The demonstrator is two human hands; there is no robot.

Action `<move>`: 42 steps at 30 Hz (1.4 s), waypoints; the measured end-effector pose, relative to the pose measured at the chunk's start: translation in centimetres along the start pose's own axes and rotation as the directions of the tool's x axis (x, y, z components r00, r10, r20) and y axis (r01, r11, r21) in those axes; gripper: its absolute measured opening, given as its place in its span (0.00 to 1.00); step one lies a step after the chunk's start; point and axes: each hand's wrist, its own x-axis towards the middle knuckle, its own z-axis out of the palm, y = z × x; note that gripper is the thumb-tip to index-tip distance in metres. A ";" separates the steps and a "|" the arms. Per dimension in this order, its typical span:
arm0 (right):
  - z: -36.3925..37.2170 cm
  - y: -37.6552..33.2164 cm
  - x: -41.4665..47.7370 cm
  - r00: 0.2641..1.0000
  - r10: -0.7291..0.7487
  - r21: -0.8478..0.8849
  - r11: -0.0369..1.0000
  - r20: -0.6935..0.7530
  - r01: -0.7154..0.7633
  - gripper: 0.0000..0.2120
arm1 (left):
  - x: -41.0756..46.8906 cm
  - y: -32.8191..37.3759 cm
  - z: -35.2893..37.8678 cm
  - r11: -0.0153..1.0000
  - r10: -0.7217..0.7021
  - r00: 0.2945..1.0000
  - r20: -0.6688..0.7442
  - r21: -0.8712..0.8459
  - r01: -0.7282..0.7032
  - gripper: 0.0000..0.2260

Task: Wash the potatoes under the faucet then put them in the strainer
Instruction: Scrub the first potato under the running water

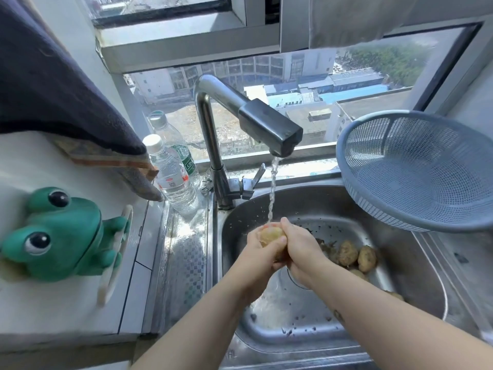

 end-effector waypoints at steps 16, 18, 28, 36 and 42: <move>-2.0 0.5 -1.3 0.852 -0.186 -0.644 0.582 0.489 0.497 0.28 | 0.8 0.8 -0.8 0.970 -0.196 0.959 -0.204 -0.183 0.160 0.15; -2.2 0.3 -1.0 0.846 -0.195 -0.640 0.577 0.496 0.507 0.27 | 0.7 1.1 -0.9 0.949 -0.274 0.945 -0.176 -0.209 0.237 0.14; -0.1 0.3 -0.6 0.945 -0.306 -0.280 0.903 0.116 0.327 0.09 | -0.7 1.0 0.5 0.980 -0.108 0.982 -0.154 -0.184 0.079 0.19; 1.4 0.8 -0.4 0.998 0.064 0.141 0.988 -0.006 -0.062 0.20 | -1.5 0.0 0.4 0.843 0.097 0.979 -0.178 0.537 0.014 0.25; 1.0 0.9 -0.5 0.981 0.183 0.193 0.967 -0.062 -0.168 0.19 | -0.9 -1.2 0.3 0.916 0.239 0.969 -0.069 0.348 -0.201 0.24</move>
